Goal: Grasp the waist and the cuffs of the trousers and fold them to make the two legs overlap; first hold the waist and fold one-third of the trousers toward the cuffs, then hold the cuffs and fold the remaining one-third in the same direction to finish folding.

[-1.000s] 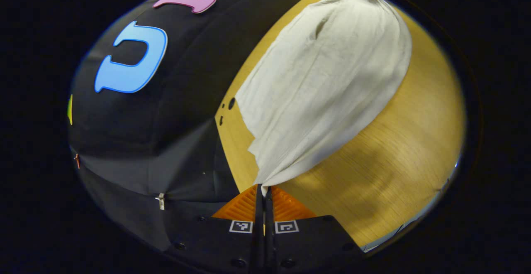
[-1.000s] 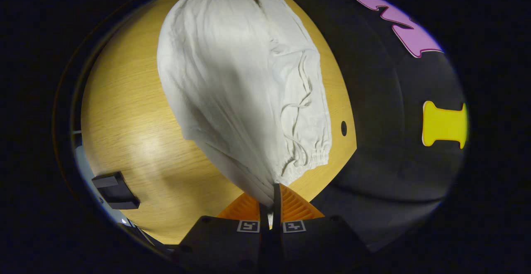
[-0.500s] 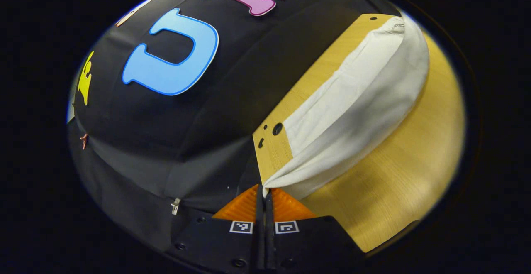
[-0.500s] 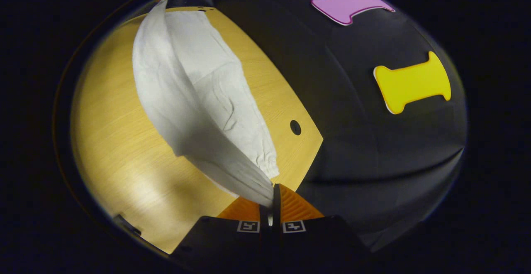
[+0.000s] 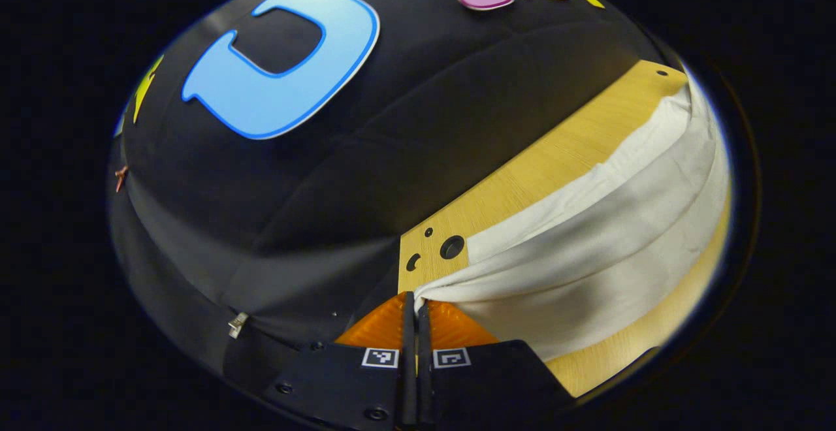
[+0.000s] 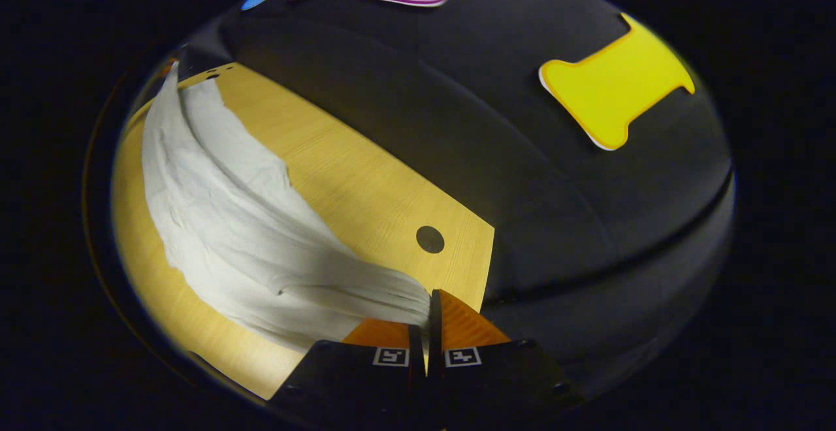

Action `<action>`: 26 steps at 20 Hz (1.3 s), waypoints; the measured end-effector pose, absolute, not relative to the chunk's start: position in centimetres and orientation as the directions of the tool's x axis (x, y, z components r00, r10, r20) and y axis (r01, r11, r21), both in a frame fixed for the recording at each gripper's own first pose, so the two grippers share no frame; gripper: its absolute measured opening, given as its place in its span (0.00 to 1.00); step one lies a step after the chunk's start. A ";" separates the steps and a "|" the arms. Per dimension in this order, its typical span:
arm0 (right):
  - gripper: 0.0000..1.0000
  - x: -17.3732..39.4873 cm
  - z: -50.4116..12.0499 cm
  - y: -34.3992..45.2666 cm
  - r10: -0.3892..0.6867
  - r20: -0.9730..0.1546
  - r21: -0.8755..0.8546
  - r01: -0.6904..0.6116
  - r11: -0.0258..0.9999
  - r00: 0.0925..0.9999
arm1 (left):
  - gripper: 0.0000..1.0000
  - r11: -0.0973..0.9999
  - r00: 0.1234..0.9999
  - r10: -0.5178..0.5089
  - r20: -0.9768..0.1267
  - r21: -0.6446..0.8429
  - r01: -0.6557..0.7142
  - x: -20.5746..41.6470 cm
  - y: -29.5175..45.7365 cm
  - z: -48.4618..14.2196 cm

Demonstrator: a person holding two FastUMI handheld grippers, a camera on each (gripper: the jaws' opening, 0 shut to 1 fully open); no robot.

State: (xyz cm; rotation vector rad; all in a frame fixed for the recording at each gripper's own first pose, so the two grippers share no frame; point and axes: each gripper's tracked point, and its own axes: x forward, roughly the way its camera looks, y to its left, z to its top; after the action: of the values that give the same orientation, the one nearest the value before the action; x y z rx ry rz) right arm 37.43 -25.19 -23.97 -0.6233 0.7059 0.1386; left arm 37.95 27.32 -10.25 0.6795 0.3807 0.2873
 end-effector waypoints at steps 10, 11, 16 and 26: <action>0.70 39.4 -31.7 -25.8 -0.175 -0.767 -0.378 -0.215 0.900 0.618 | 0.18 0.907 0.818 0.310 -0.484 0.410 -0.101 41.7 23.8 -19.5; 0.92 39.2 -31.2 -26.3 -0.180 -0.762 -0.375 -0.196 0.906 0.622 | 0.33 0.921 0.829 0.286 -0.481 0.377 -0.099 41.6 23.3 -19.1; 0.98 37.3 -29.0 -28.6 -0.172 -0.748 -0.274 -0.062 0.960 0.641 | 0.92 0.945 0.872 0.249 -0.421 0.302 -0.124 40.0 22.6 -15.9; 0.99 33.3 -30.4 -28.8 -0.151 -0.697 0.038 0.247 0.968 0.701 | 0.98 0.955 0.910 0.290 -0.297 0.026 -0.296 31.2 20.5 -12.2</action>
State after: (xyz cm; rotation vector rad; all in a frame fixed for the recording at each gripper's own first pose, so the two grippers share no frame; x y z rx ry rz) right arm 33.34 -28.81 -30.42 0.1327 0.7636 -0.2223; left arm 31.21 20.49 -12.19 -0.0203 0.3033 0.3027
